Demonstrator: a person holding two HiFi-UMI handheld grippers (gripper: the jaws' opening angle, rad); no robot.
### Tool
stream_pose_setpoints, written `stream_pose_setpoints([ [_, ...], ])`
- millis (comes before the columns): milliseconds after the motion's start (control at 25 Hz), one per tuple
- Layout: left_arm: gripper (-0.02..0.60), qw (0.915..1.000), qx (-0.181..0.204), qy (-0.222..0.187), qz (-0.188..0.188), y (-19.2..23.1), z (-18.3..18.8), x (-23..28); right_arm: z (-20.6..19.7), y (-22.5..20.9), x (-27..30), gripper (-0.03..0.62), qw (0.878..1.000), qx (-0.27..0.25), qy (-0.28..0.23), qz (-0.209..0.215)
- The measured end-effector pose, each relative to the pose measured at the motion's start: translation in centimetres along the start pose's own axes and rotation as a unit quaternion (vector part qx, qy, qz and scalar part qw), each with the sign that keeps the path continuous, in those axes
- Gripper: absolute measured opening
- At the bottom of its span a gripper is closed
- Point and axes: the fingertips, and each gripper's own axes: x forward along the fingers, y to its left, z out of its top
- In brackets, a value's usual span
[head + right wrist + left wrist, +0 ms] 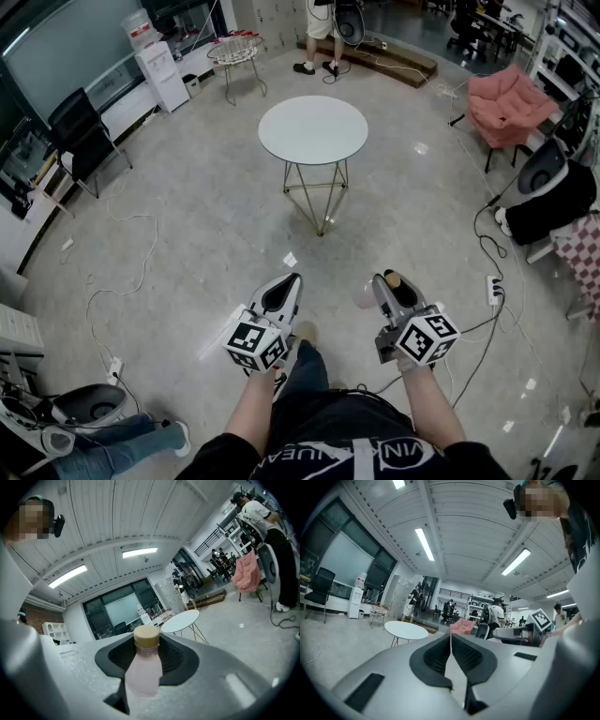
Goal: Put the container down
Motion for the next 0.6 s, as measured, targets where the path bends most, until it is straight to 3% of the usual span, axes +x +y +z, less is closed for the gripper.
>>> stream_pose_setpoints([
  [600,0.015,0.9998,-0.005,-0.002,0.018,8.1,1.7,7.1,1.6,-3.4,10.0,0.137,0.999,-0.025,0.024,0.005],
])
